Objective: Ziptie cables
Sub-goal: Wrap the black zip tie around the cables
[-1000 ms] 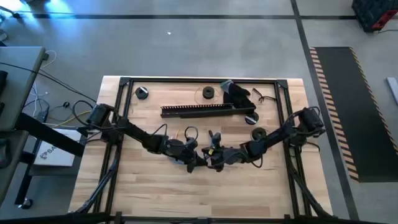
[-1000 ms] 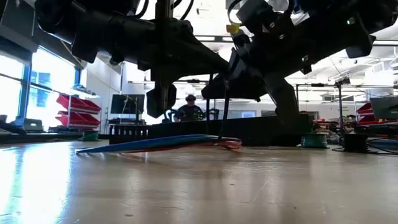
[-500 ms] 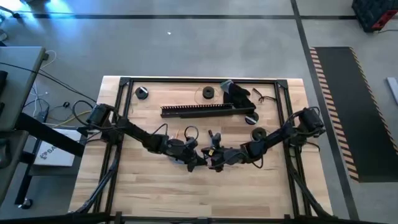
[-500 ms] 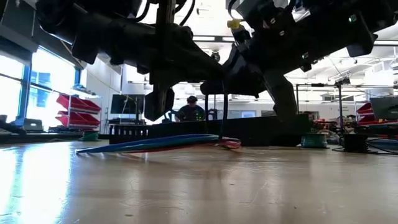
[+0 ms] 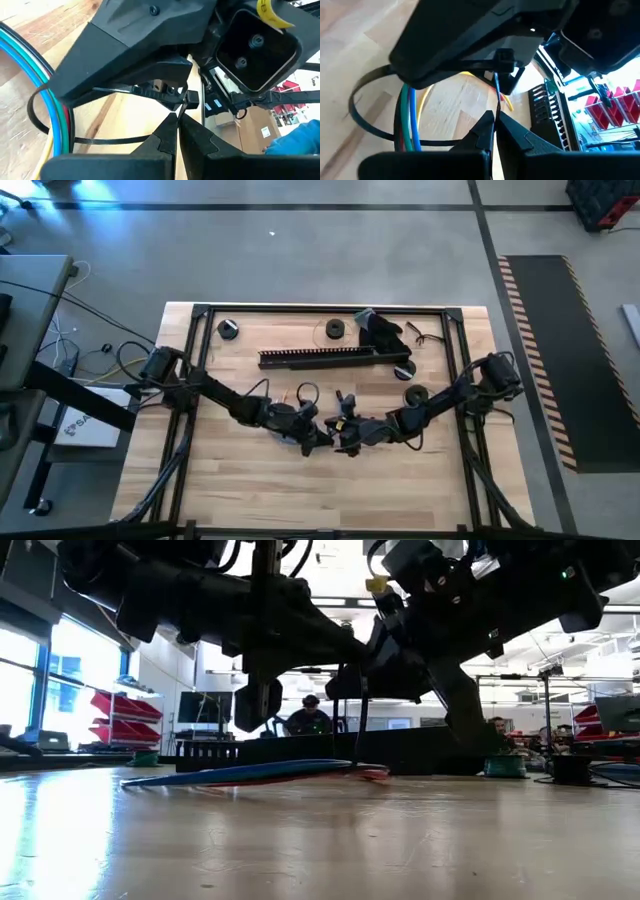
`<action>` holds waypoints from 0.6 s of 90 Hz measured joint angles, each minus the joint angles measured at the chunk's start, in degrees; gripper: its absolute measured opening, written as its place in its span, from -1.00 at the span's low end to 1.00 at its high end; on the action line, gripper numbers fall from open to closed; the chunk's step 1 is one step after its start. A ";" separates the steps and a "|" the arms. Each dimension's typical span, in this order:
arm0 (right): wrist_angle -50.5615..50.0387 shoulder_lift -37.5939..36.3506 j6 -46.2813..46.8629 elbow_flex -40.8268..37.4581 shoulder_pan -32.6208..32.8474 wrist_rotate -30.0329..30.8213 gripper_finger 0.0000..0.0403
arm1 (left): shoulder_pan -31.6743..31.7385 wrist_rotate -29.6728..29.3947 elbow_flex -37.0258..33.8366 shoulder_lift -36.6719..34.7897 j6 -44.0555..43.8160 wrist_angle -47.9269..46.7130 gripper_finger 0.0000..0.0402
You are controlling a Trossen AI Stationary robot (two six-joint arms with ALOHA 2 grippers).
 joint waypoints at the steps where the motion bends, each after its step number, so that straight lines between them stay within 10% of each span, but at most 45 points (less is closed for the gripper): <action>1: 0.06 0.00 0.00 0.00 0.00 -0.01 -1.00 | 0.00 0.02 0.00 0.00 0.00 -0.14 -1.00; 54: 1.58 0.00 -2.84 0.00 1.03 0.15 -1.00 | 0.00 -0.08 0.00 0.04 -0.20 -0.71 -1.00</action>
